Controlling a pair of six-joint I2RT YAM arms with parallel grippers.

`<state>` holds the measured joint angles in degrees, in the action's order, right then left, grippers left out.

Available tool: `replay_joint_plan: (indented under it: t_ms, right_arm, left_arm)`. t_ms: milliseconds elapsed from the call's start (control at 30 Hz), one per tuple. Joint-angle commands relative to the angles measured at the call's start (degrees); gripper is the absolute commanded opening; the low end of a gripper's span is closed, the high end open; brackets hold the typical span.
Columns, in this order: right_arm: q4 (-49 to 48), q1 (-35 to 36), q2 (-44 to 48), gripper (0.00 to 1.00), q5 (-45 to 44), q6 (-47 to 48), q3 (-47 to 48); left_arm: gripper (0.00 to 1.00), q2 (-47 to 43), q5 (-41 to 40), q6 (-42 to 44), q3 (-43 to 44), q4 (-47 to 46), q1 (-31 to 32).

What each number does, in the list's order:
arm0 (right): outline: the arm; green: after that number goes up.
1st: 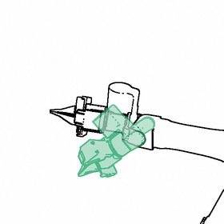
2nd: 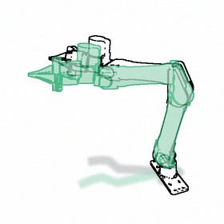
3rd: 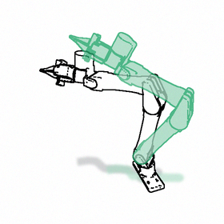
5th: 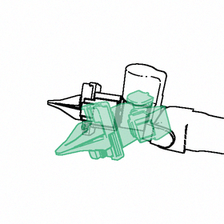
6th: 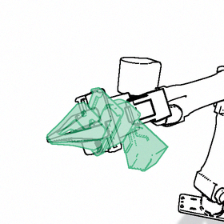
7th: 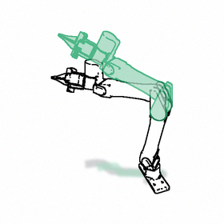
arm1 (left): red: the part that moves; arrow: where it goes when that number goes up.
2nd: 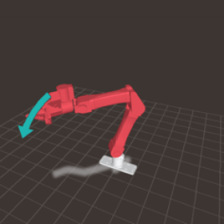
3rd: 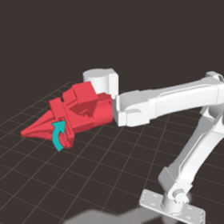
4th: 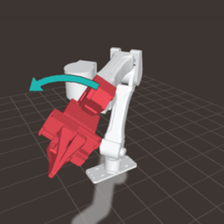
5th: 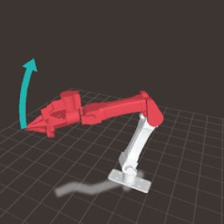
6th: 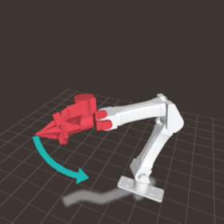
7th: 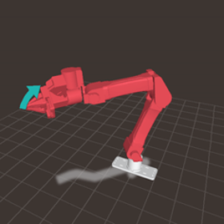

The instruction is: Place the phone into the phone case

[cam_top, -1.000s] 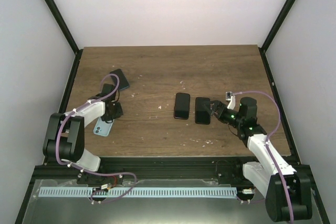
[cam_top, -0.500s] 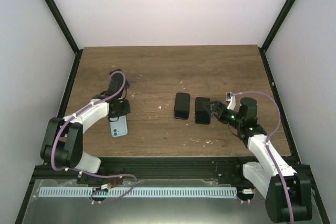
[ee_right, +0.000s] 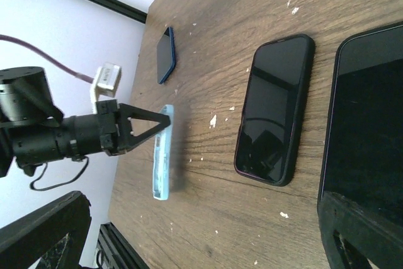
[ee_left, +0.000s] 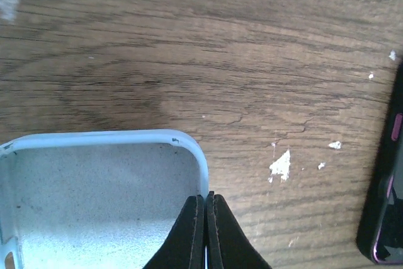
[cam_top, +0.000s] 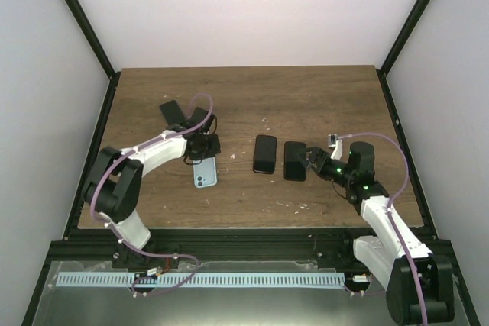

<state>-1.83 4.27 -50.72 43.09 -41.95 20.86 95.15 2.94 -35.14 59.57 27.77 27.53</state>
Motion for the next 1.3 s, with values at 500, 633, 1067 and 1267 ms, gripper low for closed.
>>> replay_joint_plan:
  t_ms: [500,633,1067,1267]
  right_arm:
    - [-0.94,-0.32,0.49,1.00,0.37,-0.34,0.21]
    - [-0.72,-0.32,0.70,1.00,0.41,-0.33,0.24]
    - [0.09,-0.32,-0.41,1.00,-0.36,-1.37,-0.10]
    - [2.92,-0.32,1.15,1.00,-1.35,-0.36,2.03]
  left_arm:
    - [0.92,5.04,-13.14,-1.94,10.70,6.13,0.41]
    - [1.00,5.31,-14.54,-1.32,13.94,7.44,-3.47]
    - [0.99,18.69,-18.81,1.12,29.20,12.61,-16.71]
    - [0.99,26.86,-14.80,2.15,38.99,15.11,-19.38]
